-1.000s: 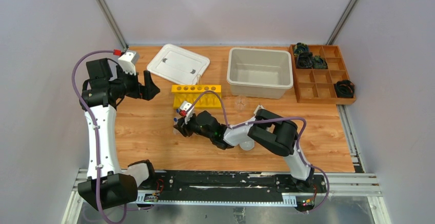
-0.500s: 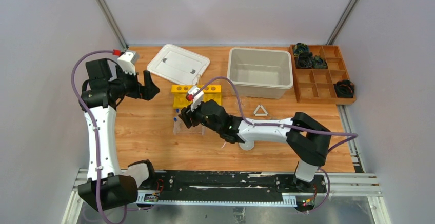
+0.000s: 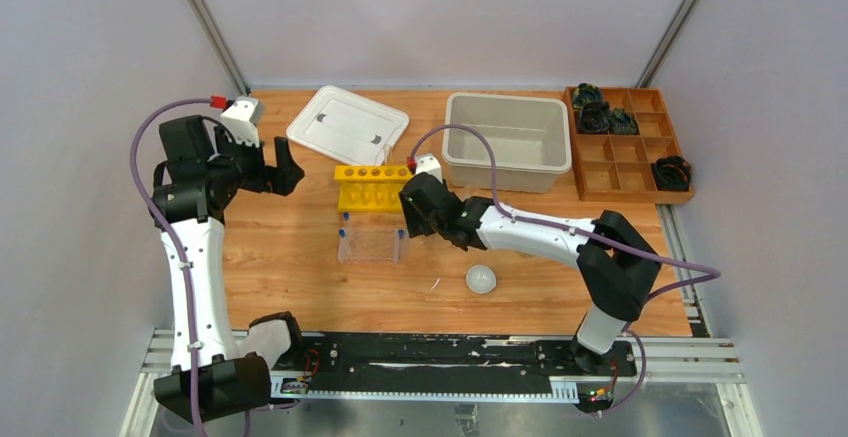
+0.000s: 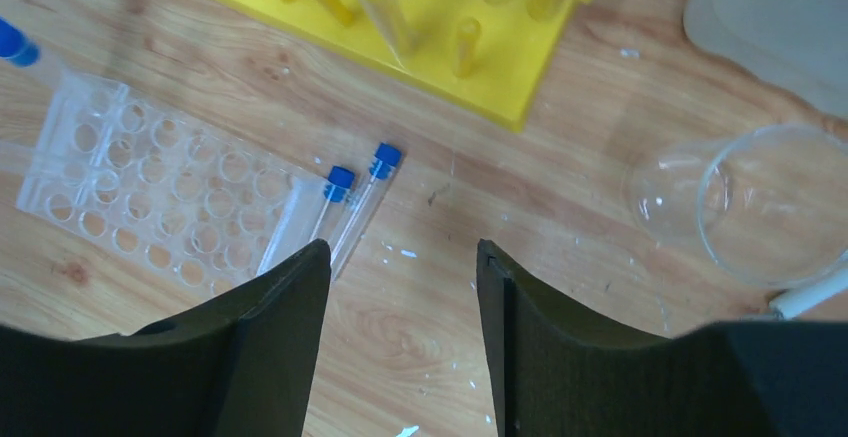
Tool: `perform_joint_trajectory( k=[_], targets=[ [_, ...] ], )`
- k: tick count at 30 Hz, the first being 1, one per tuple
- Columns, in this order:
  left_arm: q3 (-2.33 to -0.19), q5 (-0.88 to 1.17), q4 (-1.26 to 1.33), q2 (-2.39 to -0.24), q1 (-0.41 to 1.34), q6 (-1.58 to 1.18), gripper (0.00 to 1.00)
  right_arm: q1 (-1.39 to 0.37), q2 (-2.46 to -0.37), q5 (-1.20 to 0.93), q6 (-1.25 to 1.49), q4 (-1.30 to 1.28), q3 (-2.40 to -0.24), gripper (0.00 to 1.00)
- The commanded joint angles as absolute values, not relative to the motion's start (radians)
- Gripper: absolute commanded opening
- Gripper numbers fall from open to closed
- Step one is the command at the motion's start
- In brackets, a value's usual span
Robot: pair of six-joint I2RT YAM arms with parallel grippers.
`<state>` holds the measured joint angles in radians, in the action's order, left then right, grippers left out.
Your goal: Organize the chemistry lab equipment
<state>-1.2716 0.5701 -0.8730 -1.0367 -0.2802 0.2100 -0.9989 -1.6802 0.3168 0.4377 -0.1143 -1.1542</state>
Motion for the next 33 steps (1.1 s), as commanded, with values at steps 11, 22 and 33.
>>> perform_joint_trajectory(
  k=[11, 22, 33],
  targets=[
    [-1.288, 0.614, -0.873, -1.014, -0.285, 0.207, 1.0, -0.972, -1.836, 0.307, 0.638, -0.275, -1.316, 0.54],
    [-1.269, 0.65, -0.873, -1.003, -0.285, 0.23, 1.0, -0.971, -1.948, 0.35, 0.66, -0.276, -1.366, 0.48],
    [-1.276, 0.669, -0.873, -1.0, -0.285, 0.23, 1.0, -0.971, -1.99, 0.356, 0.673, -0.272, -1.363, 0.41]
  ],
)
